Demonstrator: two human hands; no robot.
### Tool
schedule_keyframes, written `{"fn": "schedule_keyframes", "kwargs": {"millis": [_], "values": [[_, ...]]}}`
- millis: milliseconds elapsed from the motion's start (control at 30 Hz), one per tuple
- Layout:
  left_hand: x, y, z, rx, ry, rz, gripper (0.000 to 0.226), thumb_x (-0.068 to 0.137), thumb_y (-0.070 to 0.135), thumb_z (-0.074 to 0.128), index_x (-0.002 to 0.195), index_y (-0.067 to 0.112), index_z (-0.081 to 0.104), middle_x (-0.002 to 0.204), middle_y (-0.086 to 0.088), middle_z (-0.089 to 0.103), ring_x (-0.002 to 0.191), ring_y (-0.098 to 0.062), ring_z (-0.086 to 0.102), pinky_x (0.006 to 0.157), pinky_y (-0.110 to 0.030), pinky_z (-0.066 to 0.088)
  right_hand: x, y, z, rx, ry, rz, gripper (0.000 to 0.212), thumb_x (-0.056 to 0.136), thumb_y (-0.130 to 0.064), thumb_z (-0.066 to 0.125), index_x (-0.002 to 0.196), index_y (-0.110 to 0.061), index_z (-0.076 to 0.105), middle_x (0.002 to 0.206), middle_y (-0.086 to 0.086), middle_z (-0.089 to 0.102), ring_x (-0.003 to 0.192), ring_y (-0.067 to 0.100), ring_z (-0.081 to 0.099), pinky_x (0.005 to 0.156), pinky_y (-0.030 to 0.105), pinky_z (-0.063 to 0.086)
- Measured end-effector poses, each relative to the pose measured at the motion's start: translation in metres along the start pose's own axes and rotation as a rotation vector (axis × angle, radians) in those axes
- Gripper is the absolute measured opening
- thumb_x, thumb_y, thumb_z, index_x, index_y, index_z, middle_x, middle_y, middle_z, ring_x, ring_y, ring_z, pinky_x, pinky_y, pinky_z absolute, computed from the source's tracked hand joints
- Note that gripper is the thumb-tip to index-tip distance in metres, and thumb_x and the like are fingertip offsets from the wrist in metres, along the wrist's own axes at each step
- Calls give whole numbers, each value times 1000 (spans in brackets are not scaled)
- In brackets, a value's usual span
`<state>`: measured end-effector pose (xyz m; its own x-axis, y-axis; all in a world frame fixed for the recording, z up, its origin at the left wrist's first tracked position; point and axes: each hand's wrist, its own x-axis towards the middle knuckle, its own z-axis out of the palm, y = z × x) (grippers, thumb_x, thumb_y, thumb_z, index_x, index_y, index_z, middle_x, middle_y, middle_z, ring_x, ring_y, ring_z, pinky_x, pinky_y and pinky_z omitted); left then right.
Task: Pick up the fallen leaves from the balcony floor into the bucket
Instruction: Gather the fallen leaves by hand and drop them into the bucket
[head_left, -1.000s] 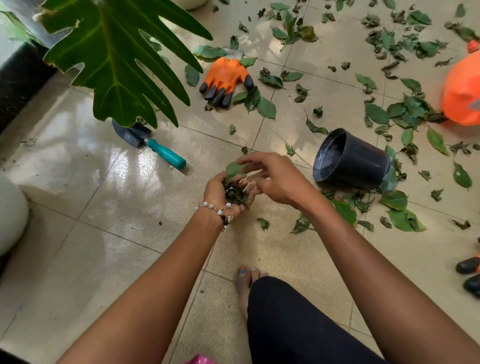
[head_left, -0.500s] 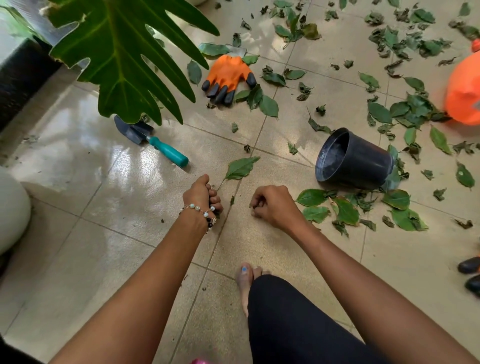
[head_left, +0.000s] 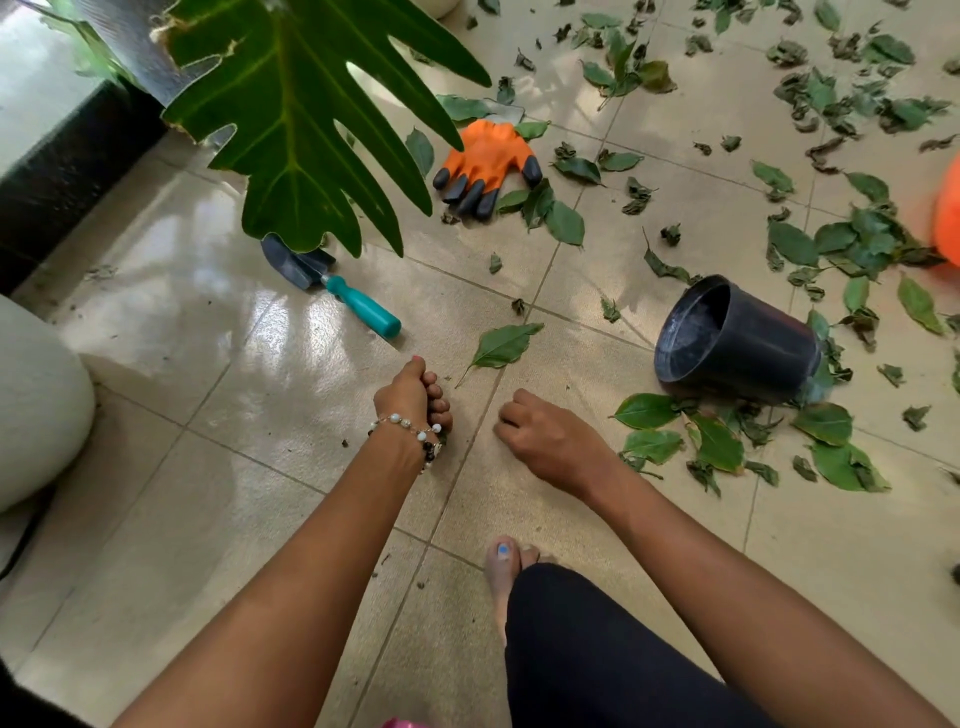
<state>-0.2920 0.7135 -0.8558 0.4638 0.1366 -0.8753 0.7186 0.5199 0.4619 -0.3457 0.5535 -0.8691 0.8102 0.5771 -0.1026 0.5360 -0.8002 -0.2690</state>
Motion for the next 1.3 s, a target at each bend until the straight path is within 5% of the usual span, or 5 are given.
{"fn": "schedule_keyframes", "kwargs": {"millis": [300, 700, 900, 1100, 1300], "values": [[-4, -9, 18, 300, -139, 11, 63, 96, 57, 45, 83, -2, 65, 61, -14, 65, 40, -19, 58, 38, -19, 42, 31, 1, -46, 848, 378, 492, 12, 80, -6, 75, 92, -8, 75, 82, 1, 72, 70, 2, 66, 69, 12, 51], [7, 22, 21, 50, -36, -33, 42, 98, 36, 52, 61, 19, 43, 37, 6, 39, 27, -7, 31, 32, -10, 24, 57, 36, -19, 200, 52, 303, 45, 90, -25, 64, 134, -21, 55, 140, 5, 51, 130, 30, 41, 108, 40, 32], [14, 25, 18, 122, 34, 46, 42, 97, 40, 52, 64, 15, 51, 46, 3, 44, 34, -8, 35, 34, -13, 28, 52, 25, -1, -71, 185, 213, 20, 83, -1, 68, 102, -7, 71, 93, 7, 68, 87, 24, 58, 65, 34, 51], [7, 11, 31, 381, -103, 108, 69, 93, 67, 37, 80, 4, 62, 56, -4, 50, 44, -14, 43, 41, -19, 35, 63, 17, -34, 713, 608, 632, 14, 79, -12, 76, 86, -19, 66, 79, -6, 66, 76, 10, 63, 67, 22, 50], [6, 17, 48, 180, -153, 36, 57, 97, 57, 42, 80, 6, 62, 70, -11, 58, 49, -17, 52, 42, -21, 39, 70, 14, -54, 1055, 301, 455, 15, 90, -8, 63, 100, -9, 74, 93, 2, 73, 81, 13, 69, 66, 20, 55]]}}
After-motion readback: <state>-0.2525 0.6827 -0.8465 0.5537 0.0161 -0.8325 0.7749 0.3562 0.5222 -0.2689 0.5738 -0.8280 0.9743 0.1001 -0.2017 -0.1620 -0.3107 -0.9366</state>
